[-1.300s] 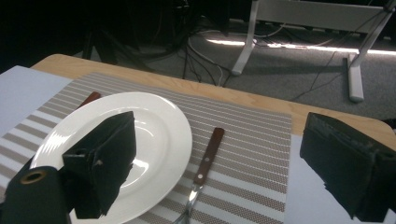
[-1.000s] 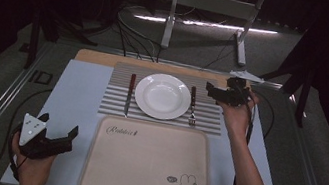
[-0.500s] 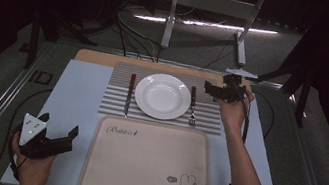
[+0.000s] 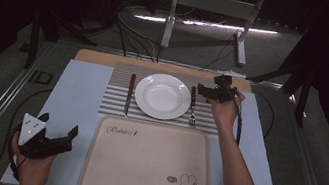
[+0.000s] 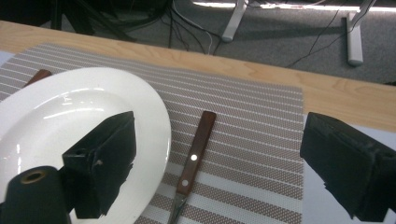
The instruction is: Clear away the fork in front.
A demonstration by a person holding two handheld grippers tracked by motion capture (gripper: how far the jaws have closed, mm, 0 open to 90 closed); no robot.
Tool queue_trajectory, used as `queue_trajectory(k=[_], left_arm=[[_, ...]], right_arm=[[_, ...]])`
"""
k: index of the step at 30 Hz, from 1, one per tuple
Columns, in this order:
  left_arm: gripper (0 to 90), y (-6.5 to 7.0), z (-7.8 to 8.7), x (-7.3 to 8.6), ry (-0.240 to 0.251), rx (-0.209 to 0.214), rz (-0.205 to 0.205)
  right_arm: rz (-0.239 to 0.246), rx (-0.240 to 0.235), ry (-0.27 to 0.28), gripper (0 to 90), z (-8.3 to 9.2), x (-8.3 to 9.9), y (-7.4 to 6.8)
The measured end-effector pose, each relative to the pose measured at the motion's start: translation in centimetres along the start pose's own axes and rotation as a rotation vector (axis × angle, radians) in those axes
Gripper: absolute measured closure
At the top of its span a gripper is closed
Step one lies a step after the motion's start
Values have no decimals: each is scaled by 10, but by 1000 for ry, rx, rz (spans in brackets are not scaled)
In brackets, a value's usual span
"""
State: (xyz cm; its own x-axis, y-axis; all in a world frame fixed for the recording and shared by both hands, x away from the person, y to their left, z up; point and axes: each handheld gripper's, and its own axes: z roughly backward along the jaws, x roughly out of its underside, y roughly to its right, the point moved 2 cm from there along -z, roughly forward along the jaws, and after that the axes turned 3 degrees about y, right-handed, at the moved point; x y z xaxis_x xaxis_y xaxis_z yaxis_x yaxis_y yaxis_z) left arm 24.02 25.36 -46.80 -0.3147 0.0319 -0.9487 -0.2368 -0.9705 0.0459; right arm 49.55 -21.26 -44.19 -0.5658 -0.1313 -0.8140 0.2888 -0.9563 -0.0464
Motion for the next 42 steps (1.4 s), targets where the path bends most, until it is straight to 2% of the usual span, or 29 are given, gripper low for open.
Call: queue_trajectory(k=[8,12,18,25,33,36,39,42], left_arm=[[3,0,0,0,4,3,7],[3,-1,1,0,6,3,10],[3,-3,1,0,6,2,18],[3,-3,1,1,9,2,27],[3,-4,2,1,8,1,27],[3,-4,2,1,9,0,28],[3,-4,2,1,8,-1,31],[3,-5,3,1,9,-2,28]], right_arm=[[-21,-8,-40,107,-15,10,-1],[-12,-3,-65,108,-21,14,-2],[-39,-1,-125,132,-35,26,0],[-60,5,-169,155,-45,38,2],[-106,12,-215,218,-55,53,7],[-120,7,-209,232,-57,54,7],[-122,2,-214,251,-59,54,6],[-124,11,-225,308,-62,56,4]])
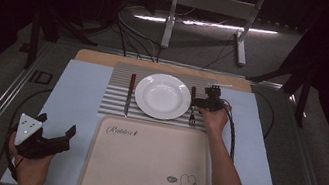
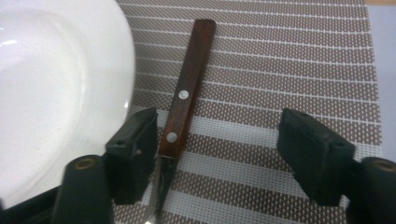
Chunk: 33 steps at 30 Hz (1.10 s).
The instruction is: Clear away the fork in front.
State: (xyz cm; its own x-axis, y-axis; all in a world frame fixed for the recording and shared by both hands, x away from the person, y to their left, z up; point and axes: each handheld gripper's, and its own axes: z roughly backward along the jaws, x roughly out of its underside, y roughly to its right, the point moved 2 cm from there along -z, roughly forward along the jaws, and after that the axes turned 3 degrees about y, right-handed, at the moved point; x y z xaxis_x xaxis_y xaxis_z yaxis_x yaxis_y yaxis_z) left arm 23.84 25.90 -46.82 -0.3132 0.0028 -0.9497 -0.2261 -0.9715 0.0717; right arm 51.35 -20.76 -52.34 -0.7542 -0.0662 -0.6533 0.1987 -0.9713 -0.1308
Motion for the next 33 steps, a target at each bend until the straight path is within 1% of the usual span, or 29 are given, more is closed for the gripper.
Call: queue_trajectory(k=[2,4,5,8,11,13,14,17,19,21,24,26,29,31,33], left_arm=[[3,0,0,0,1,-1,2],[3,-1,0,0,2,-2,3],[3,-1,0,0,2,-2,3],[3,-1,0,0,0,-4,2],[3,-1,1,0,1,-3,0],[3,-1,1,0,2,-4,3],[3,-1,1,0,2,-3,3],[3,-1,1,0,2,-3,2],[3,-1,1,1,0,-3,2],[3,0,1,0,1,-2,-1],[3,0,1,1,0,-2,-1],[3,0,1,1,0,-3,1],[3,0,1,1,0,-3,-1],[3,-1,1,1,0,-4,-1],[3,-1,0,1,-2,-4,1]], right_arm=[[-20,-1,-11,342,-2,1,1],[-38,-20,-13,345,-4,3,2],[-38,-20,-13,345,-4,3,2],[-22,-31,-16,370,-5,2,-1],[-10,-33,-17,424,-6,2,-3],[14,-5,-23,527,-5,2,-3],[23,4,-27,553,-5,2,-2],[18,4,-36,576,-4,2,0],[22,10,-51,627,-3,1,2],[24,13,-54,665,-3,1,3],[34,11,-60,709,-2,0,3],[40,8,-75,771,-1,0,4],[51,11,-96,778,1,1,5],[59,19,-129,779,4,1,5],[92,35,-165,779,7,1,3]])
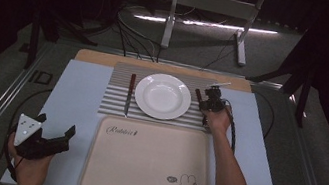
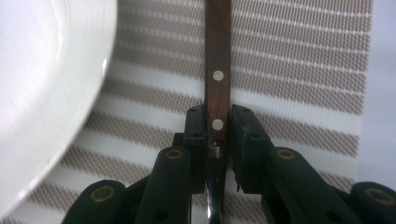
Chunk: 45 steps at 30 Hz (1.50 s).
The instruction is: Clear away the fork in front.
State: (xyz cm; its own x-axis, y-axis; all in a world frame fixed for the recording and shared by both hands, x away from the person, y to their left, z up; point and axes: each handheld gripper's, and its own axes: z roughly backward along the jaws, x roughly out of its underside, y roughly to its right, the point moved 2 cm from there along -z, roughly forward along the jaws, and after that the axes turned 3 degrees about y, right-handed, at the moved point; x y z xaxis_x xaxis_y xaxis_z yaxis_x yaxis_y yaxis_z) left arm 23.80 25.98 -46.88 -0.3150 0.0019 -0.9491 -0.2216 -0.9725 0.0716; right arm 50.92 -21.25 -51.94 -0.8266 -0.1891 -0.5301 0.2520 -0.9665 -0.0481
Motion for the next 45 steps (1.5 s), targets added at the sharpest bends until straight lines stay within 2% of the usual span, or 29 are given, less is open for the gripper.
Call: queue_trajectory(k=[2,4,9,12,15,18,20,24,27,31,32,34,39,42,45], left_arm=[[3,1,0,0,-2,2,-4],[3,2,0,0,-2,2,-7],[3,0,-1,0,-5,2,-4],[3,0,0,0,-3,2,-2],[3,1,0,0,-1,3,-3],[3,1,0,0,-2,4,-3],[3,1,0,0,-1,5,-3],[3,1,-2,0,-8,4,-4],[3,2,-3,0,-9,6,-11],[3,3,-3,0,-11,7,-16],[3,3,-3,0,-11,7,-16],[3,3,-4,1,-14,8,-17],[3,5,-5,1,-15,9,-22],[3,5,-5,1,-18,9,-22],[3,5,-6,1,-23,12,-28]], right_arm=[[46,19,-21,774,1,0,-2],[52,30,-24,726,1,-1,-2],[64,24,-4,715,-1,-3,-3],[69,44,-23,772,-3,-5,-5],[93,55,-58,777,-2,-6,-8],[83,24,-86,780,0,-5,-7],[74,17,-83,782,1,-3,-4],[71,-15,-52,782,7,0,-2],[88,-18,-17,782,14,-1,-2],[107,-11,70,782,29,-1,-7],[107,-11,70,782,29,-1,-7],[130,-12,129,781,41,0,-11],[134,-27,181,782,52,1,-14],[142,-32,244,781,63,2,-17],[156,-37,281,781,71,4,-20]])
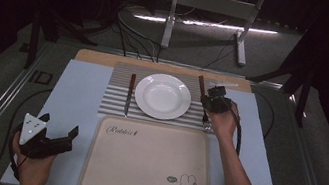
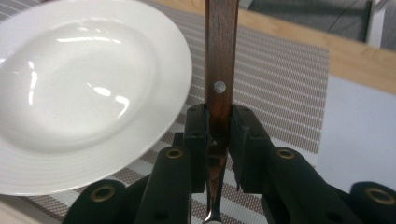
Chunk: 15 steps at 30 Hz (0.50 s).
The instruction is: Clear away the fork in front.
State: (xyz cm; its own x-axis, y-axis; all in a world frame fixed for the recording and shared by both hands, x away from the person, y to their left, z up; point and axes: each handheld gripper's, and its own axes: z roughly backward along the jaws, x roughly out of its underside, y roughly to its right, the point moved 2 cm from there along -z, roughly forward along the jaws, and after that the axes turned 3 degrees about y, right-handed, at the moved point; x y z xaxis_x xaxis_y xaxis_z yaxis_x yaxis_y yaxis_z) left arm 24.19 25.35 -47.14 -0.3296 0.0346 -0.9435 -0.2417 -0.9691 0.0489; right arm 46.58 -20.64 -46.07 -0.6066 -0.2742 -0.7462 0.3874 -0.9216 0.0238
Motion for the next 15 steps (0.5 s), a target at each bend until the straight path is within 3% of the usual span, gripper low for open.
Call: queue_trajectory(k=[6,15], left_arm=[[3,3,-1,0,-3,11,-2],[3,19,-8,-7,17,133,-7]], right_arm=[[9,-27,64,780,17,-5,-8],[43,-87,147,780,45,-5,-31]])
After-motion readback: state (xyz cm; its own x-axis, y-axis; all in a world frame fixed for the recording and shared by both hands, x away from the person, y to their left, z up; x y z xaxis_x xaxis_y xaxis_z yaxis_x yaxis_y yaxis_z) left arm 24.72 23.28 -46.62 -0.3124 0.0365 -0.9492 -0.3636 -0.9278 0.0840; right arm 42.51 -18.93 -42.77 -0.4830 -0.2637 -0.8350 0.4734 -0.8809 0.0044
